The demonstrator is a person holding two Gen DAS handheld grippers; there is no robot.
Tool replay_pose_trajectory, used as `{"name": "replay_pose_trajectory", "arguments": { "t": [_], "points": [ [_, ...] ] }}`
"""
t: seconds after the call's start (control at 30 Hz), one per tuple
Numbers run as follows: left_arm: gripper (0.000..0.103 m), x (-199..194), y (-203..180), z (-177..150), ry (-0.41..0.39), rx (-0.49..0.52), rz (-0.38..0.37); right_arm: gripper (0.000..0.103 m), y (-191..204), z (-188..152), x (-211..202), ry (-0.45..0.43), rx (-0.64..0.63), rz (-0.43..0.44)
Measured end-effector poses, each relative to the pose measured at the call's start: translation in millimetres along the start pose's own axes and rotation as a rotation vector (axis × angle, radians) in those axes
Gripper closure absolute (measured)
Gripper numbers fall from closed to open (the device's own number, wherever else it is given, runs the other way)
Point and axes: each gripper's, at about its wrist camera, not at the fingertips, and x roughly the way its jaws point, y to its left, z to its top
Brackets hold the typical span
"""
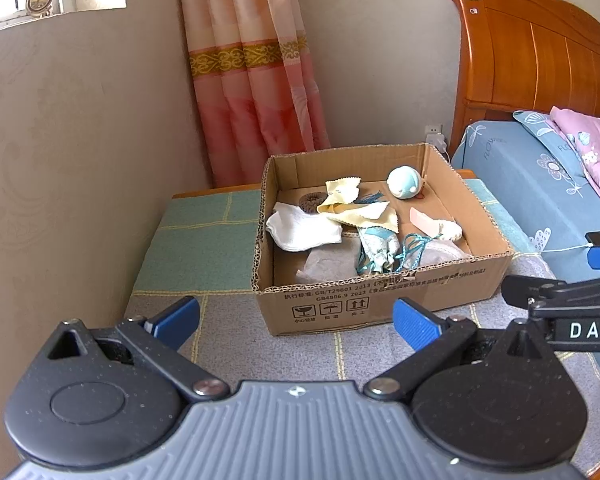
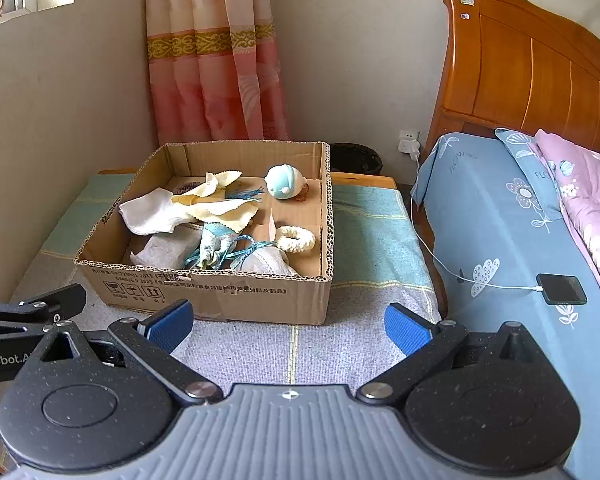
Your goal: Organize soft objects
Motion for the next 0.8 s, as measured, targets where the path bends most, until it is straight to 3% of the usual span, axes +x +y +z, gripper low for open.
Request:
{"name": "replay_pose_trajectory", "arguments": {
  "t": [0.8],
  "points": [
    [0.001,-0.7,1.5,-0.3,0.004,-0.006,0.003,0.0,0.6,0.9,-1.0,-0.004,-0.007,0.001]
  ]
}}
